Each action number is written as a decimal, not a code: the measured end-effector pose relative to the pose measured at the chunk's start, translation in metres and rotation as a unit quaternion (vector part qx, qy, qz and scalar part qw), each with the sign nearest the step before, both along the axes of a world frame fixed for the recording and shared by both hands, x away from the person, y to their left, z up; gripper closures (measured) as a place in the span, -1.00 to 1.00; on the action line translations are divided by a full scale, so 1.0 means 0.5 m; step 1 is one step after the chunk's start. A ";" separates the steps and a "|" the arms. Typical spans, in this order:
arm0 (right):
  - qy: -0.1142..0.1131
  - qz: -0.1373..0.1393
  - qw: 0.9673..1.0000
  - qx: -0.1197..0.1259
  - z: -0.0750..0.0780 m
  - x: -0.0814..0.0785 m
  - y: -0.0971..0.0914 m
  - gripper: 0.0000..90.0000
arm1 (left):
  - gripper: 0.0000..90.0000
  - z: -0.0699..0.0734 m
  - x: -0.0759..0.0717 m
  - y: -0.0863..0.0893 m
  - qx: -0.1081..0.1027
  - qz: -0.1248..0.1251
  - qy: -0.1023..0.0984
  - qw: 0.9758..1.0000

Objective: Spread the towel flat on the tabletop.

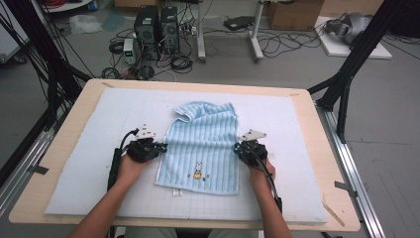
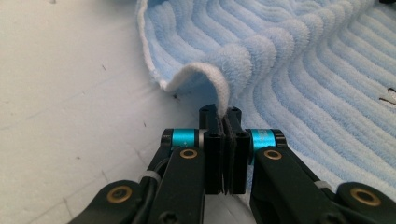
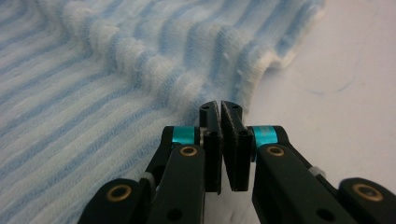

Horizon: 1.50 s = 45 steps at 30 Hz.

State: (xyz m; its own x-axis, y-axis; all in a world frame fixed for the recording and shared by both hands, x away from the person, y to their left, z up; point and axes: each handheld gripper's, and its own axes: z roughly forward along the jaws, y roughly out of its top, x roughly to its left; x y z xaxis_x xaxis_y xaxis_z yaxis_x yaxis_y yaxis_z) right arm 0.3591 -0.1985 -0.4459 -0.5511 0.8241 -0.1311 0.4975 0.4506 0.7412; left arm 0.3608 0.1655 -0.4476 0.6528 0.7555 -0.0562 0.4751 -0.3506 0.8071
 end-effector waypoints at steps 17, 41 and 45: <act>-0.009 0.054 0.997 0.061 0.027 -0.099 -0.016 0.26 | 0.00 -0.003 -0.090 0.044 -0.061 -0.032 0.015 0.998; 0.080 0.130 0.987 0.058 0.006 -0.177 -0.025 0.93 | 0.92 -0.007 -0.206 0.008 -0.020 -0.105 0.029 0.994; 0.082 0.137 0.986 0.054 0.007 -0.202 -0.029 0.92 | 0.92 -0.008 -0.229 0.006 -0.022 -0.114 0.031 0.993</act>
State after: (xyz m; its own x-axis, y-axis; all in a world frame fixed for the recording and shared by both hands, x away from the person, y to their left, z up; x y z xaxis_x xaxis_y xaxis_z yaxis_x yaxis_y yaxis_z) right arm 0.2581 -0.2129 -0.4424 -0.7608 0.6464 0.0589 0.4858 0.5069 0.7121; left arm 0.2464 0.1686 -0.4514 0.8011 0.5842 -0.1300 0.4358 -0.4203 0.7959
